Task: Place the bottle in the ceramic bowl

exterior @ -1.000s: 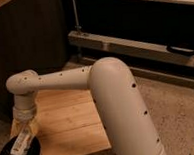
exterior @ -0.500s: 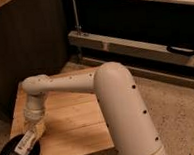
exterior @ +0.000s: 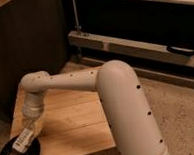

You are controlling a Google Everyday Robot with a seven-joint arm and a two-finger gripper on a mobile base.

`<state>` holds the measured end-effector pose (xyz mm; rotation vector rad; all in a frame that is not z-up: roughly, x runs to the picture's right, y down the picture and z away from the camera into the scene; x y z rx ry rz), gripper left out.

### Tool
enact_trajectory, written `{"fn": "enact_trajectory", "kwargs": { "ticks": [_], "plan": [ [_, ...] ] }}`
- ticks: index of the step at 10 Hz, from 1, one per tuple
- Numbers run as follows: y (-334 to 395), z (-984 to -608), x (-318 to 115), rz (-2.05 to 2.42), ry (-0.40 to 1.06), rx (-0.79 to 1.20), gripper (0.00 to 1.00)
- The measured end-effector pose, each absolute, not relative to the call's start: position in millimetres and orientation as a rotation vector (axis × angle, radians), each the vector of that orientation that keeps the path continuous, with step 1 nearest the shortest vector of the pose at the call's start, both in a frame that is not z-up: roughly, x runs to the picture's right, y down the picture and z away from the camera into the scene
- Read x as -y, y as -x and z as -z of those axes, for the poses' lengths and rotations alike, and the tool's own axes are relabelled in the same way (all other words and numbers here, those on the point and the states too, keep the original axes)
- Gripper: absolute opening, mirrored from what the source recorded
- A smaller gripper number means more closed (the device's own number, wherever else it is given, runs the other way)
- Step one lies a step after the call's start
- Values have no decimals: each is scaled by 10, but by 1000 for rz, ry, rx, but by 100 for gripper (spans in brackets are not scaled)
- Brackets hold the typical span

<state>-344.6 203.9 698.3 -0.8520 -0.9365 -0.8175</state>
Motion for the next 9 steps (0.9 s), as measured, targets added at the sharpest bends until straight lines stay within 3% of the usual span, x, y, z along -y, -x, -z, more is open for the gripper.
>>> {"fn": "enact_trajectory", "kwargs": {
  "ticks": [9],
  "plan": [
    [3551,-6850,-2028,871,852,978,80]
  ]
}}
